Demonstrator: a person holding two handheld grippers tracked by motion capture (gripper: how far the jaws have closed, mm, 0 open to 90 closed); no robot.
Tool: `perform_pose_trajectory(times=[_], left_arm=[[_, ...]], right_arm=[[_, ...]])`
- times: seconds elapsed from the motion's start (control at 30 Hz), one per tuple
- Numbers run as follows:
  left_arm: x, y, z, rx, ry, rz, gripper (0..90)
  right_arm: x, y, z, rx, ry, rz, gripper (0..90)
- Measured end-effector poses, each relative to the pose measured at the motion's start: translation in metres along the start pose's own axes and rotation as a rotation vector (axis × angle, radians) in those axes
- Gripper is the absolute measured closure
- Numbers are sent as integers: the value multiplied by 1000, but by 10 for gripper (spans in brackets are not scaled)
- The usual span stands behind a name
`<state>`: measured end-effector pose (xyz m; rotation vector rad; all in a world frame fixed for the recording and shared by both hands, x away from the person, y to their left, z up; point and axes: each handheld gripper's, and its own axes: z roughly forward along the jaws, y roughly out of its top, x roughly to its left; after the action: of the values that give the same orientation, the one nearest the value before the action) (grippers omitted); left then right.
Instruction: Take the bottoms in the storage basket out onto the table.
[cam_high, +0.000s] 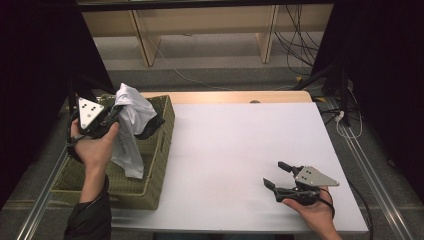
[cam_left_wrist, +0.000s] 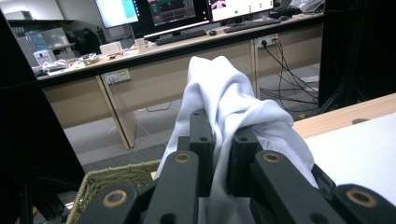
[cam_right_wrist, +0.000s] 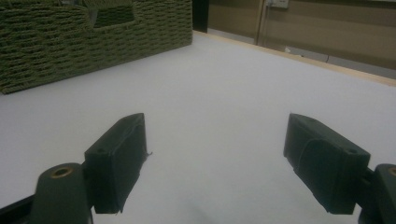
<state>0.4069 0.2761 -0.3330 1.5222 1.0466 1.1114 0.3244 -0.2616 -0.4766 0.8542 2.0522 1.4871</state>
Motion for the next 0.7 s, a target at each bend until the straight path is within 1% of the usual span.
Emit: perform_pose_trajectory(times=[0.27,0.7], left_arm=[[-3,4,-3,-14,-5,9,824],[-6,7,-5,-35,-15,4,824]], right_arm=[[0,0,0,-2,-1,-2,218],[0,0,0,0,-2,0,217]])
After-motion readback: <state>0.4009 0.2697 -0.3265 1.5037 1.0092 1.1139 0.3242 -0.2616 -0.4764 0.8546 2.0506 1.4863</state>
